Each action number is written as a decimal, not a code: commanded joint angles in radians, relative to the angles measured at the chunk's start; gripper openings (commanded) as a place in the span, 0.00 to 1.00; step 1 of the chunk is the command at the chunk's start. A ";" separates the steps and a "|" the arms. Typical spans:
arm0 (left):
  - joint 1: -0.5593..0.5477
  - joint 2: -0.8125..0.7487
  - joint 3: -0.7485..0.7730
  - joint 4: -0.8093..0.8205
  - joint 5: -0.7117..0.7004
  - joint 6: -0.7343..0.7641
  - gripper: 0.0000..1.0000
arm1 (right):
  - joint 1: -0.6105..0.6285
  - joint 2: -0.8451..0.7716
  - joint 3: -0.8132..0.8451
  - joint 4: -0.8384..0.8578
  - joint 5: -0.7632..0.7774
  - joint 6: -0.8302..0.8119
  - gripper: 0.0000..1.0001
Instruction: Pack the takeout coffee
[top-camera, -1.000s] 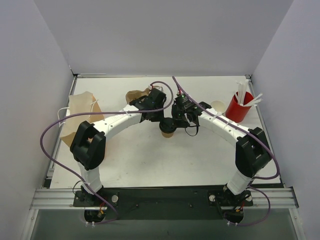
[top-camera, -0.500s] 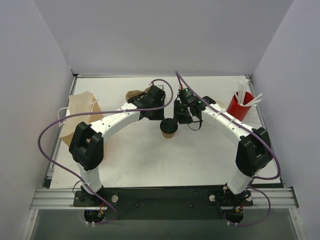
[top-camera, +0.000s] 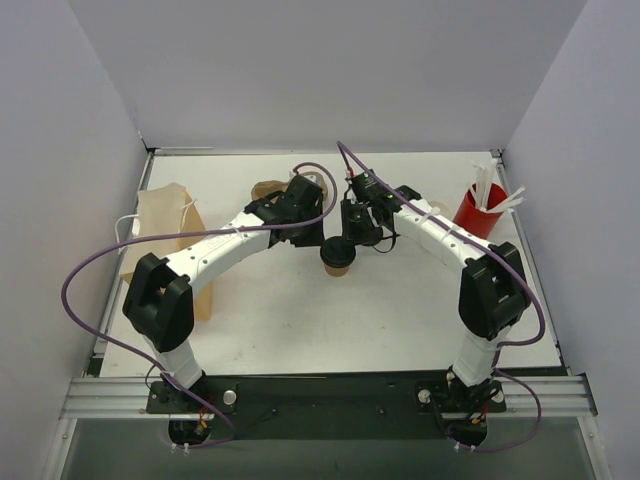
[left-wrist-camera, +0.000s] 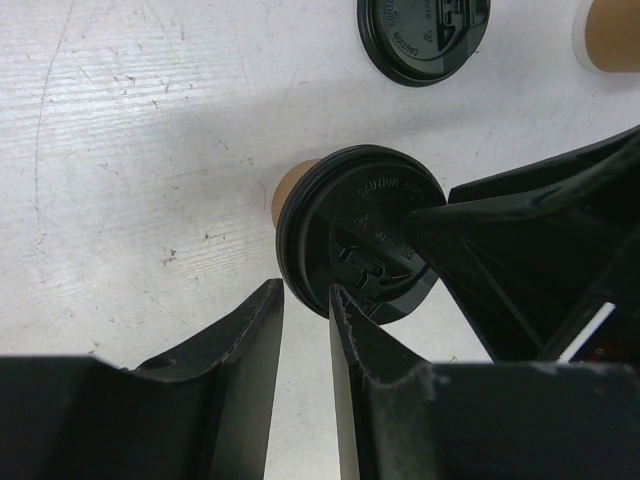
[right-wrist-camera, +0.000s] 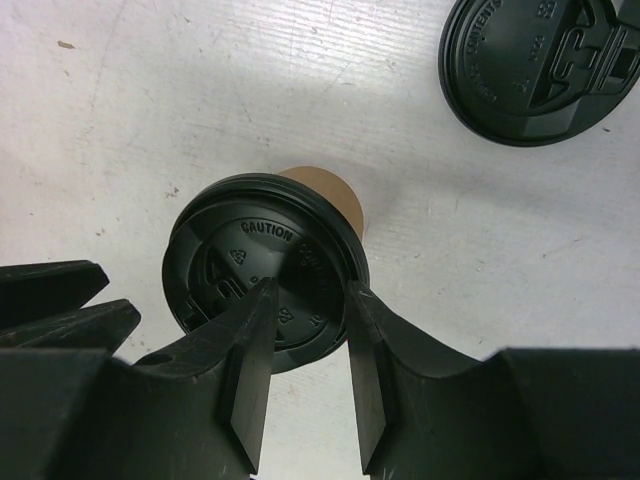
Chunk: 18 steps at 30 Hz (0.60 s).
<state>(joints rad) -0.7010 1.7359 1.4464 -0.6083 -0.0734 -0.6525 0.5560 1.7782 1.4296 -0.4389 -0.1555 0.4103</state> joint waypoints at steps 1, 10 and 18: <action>-0.008 0.010 0.008 0.053 0.024 -0.022 0.35 | -0.001 0.004 0.032 -0.035 -0.001 -0.027 0.29; -0.012 0.056 0.019 0.064 0.032 -0.021 0.35 | -0.001 0.015 0.020 -0.038 0.004 -0.025 0.29; -0.014 0.073 0.011 0.071 0.037 -0.022 0.32 | -0.001 0.020 0.005 -0.037 0.004 -0.008 0.25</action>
<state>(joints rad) -0.7109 1.7985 1.4464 -0.5739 -0.0460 -0.6697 0.5560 1.7859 1.4296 -0.4503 -0.1551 0.3946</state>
